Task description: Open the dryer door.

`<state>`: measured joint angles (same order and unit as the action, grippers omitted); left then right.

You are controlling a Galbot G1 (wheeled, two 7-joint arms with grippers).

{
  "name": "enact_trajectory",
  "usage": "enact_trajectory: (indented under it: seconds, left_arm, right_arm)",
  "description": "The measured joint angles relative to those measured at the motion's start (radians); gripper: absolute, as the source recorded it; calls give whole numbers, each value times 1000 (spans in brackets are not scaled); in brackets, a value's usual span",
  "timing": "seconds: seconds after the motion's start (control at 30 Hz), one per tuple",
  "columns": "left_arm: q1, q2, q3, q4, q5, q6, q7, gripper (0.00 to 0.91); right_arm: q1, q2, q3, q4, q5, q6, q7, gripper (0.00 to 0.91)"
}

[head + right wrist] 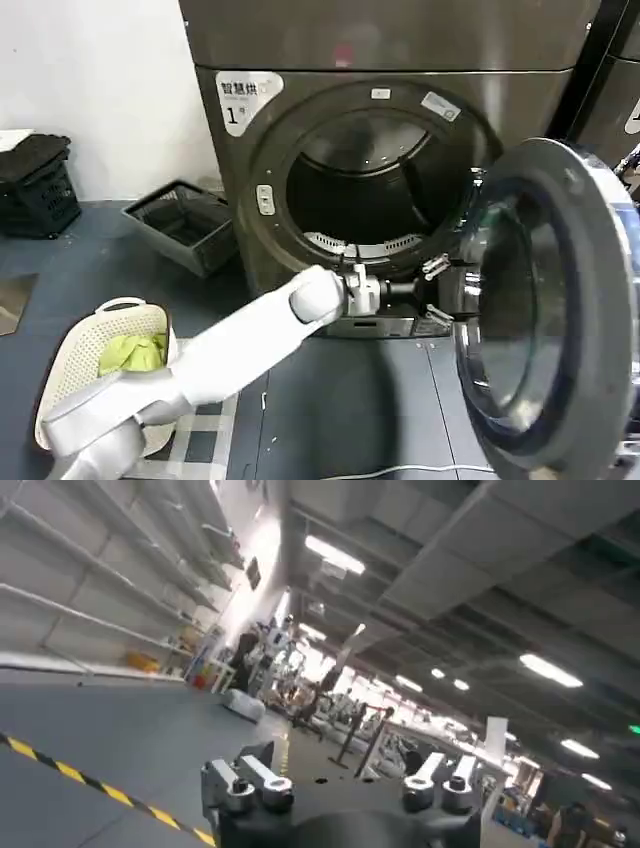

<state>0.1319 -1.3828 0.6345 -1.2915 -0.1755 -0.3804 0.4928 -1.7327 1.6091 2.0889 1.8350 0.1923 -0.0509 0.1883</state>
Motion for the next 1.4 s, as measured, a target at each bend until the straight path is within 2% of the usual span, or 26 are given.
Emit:
enact_trajectory:
  seconds: [0.43, 0.67, 0.9, 1.13, 1.4]
  left_arm:
    - [-35, -139, 6, 141, 9, 47, -12, 907]
    - [-39, -198, -6, 188, 20, 102, -44, 907]
    - [-33, -226, -21, 216, 24, 121, -46, 907]
    - [-5, -226, -52, 187, -21, 201, -48, 907]
    - [38, -203, -64, 21, -131, 307, -50, 907]
  right_arm:
    - [-3, 0, 29, 52, 3, -1, 0, 907]
    - [-3, 0, 46, 53, 4, -1, 12, 907]
    - [-3, 0, 62, 40, 1, -3, 29, 907]
    - [-2, 0, 76, 3, -8, 0, 41, 907]
    - [-5, 0, 95, -74, -15, 12, 50, 907]
